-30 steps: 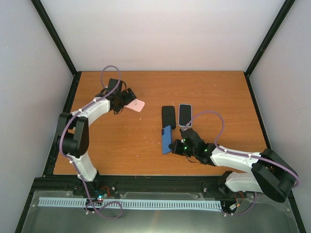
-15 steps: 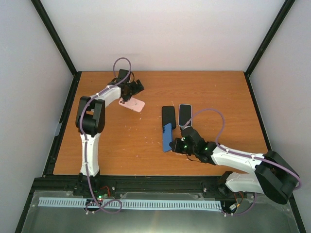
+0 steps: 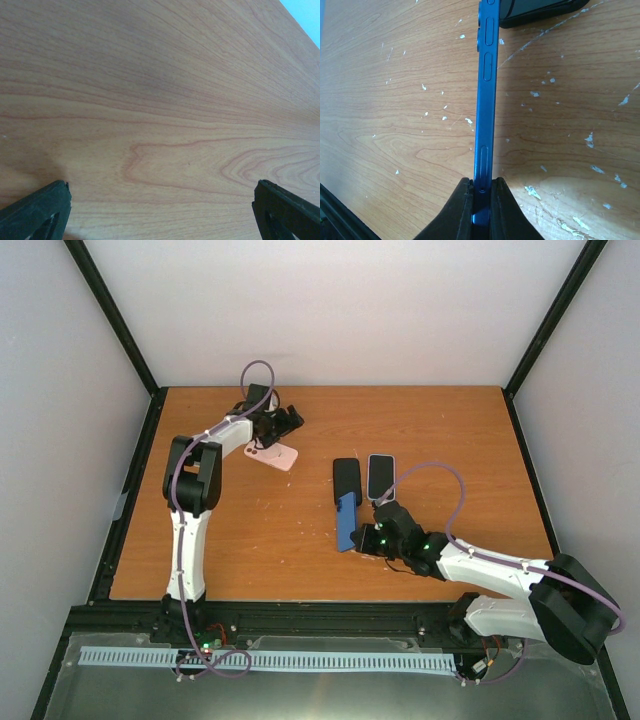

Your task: Put the phone into the phone case

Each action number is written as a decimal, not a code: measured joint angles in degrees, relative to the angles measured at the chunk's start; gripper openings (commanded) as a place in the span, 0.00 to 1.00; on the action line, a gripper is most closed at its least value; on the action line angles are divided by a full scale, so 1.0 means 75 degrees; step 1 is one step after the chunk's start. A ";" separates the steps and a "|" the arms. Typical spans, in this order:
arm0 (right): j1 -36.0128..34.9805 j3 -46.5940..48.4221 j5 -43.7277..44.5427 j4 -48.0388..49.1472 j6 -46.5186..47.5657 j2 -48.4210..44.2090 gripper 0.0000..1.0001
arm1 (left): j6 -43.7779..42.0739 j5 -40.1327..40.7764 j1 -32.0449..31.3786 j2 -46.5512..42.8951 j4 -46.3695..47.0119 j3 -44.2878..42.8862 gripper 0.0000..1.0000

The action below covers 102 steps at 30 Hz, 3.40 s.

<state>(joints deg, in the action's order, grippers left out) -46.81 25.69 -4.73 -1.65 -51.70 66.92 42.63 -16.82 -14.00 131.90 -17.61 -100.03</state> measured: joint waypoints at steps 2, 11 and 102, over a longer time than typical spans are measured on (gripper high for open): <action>0.0000 0.0000 0.0020 -0.0009 0.0003 0.0000 0.03 | -0.0023 -0.0067 -0.0026 0.0009 -0.0026 -0.0017 1.00; 0.0000 0.0000 0.0166 -0.0326 0.0015 -0.0612 0.03 | -0.0571 0.0047 -0.0256 -0.0213 -0.0624 0.0149 0.99; 0.0000 -0.0388 0.0635 -0.1853 -0.0268 -0.3244 0.03 | 0.1542 0.0006 -0.2381 -0.4739 -0.1926 0.5147 0.80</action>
<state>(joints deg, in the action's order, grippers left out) -46.81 22.79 0.03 -15.55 -53.71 42.59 54.19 -16.78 -31.86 96.36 -32.05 -61.43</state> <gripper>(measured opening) 0.065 0.828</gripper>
